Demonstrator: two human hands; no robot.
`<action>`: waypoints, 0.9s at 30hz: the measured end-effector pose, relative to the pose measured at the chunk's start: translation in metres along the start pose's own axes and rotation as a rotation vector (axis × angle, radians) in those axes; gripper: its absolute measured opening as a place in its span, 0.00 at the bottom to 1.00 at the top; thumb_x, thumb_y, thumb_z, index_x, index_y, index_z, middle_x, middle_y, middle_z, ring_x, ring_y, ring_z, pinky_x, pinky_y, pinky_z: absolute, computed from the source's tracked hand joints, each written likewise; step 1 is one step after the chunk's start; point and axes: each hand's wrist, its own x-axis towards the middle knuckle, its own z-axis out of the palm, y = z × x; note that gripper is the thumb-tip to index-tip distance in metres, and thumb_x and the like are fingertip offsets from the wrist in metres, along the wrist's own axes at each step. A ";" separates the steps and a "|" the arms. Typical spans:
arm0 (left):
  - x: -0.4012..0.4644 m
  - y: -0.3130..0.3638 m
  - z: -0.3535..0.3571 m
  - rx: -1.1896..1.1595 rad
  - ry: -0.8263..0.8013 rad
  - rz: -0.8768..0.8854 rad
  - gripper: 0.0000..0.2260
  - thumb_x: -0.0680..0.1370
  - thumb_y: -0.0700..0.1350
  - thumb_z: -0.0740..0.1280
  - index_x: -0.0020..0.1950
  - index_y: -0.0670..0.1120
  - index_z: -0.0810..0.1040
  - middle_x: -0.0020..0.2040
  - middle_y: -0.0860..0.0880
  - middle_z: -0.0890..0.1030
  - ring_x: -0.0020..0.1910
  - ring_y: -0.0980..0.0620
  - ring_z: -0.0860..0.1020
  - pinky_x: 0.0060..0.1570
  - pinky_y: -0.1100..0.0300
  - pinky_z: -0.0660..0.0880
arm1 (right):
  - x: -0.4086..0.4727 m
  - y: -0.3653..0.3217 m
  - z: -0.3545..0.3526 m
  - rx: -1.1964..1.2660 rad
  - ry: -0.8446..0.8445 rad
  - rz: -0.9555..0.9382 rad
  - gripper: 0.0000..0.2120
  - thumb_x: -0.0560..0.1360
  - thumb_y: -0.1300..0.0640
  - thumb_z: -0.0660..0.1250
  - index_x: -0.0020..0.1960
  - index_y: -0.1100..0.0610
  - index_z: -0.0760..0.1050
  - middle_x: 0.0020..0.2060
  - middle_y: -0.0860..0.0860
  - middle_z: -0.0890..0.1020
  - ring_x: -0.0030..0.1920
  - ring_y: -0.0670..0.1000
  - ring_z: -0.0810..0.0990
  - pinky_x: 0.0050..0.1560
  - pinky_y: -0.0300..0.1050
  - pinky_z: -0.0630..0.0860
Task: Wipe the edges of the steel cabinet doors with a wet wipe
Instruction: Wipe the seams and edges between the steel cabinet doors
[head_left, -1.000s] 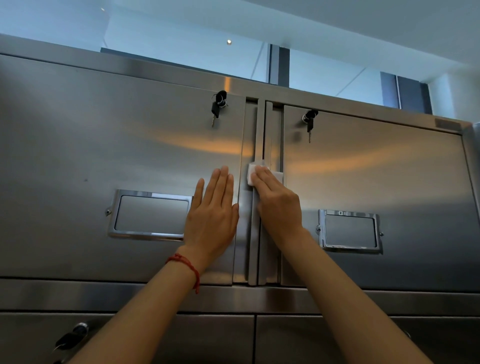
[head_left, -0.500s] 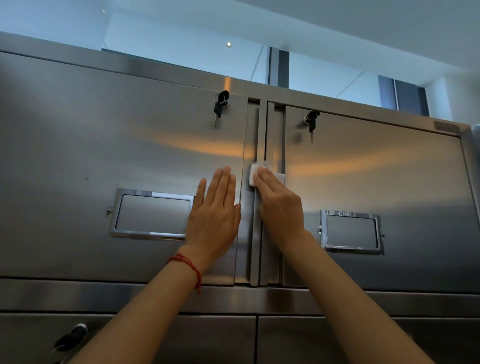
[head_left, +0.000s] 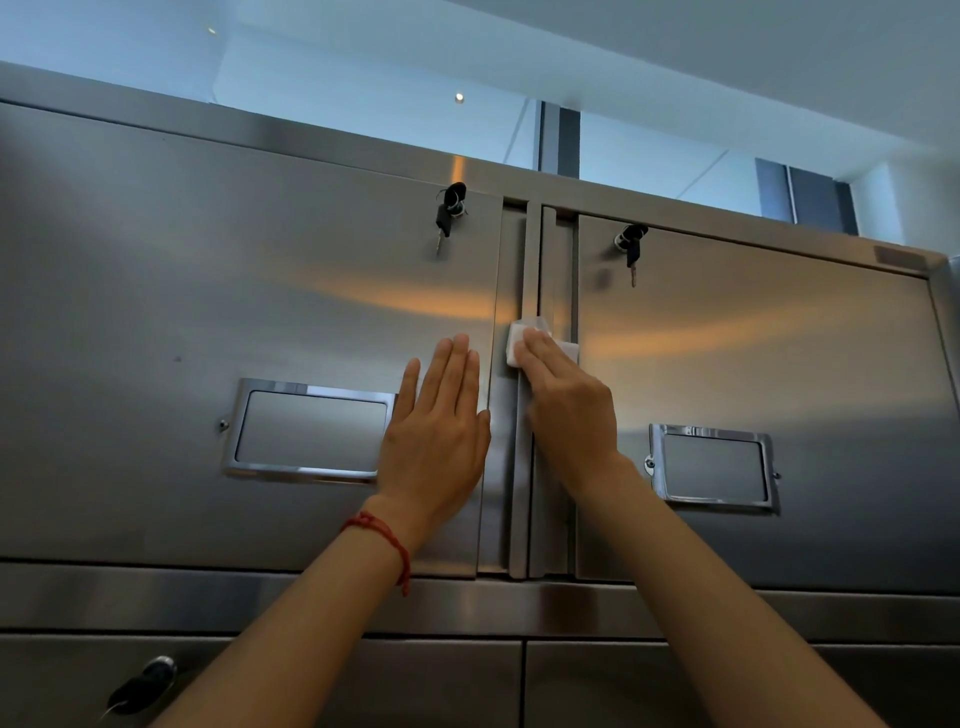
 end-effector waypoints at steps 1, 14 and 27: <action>0.000 0.000 0.000 -0.001 0.004 0.000 0.25 0.79 0.50 0.48 0.71 0.36 0.62 0.72 0.38 0.63 0.71 0.41 0.61 0.67 0.41 0.64 | -0.002 0.000 0.000 -0.003 -0.004 -0.006 0.19 0.64 0.71 0.75 0.54 0.70 0.79 0.52 0.66 0.80 0.51 0.63 0.81 0.46 0.57 0.78; 0.001 -0.001 0.003 -0.005 0.030 0.012 0.25 0.79 0.50 0.49 0.71 0.36 0.63 0.71 0.37 0.64 0.71 0.40 0.63 0.65 0.40 0.65 | 0.016 0.001 0.004 -0.008 0.041 0.022 0.16 0.65 0.71 0.74 0.52 0.69 0.79 0.51 0.65 0.81 0.50 0.62 0.81 0.44 0.58 0.78; 0.000 -0.001 0.003 0.000 0.032 0.012 0.25 0.79 0.49 0.48 0.71 0.36 0.62 0.71 0.37 0.64 0.71 0.40 0.62 0.66 0.41 0.65 | 0.025 0.001 0.006 -0.021 0.036 0.047 0.16 0.66 0.71 0.73 0.53 0.69 0.79 0.52 0.65 0.80 0.50 0.63 0.81 0.46 0.58 0.77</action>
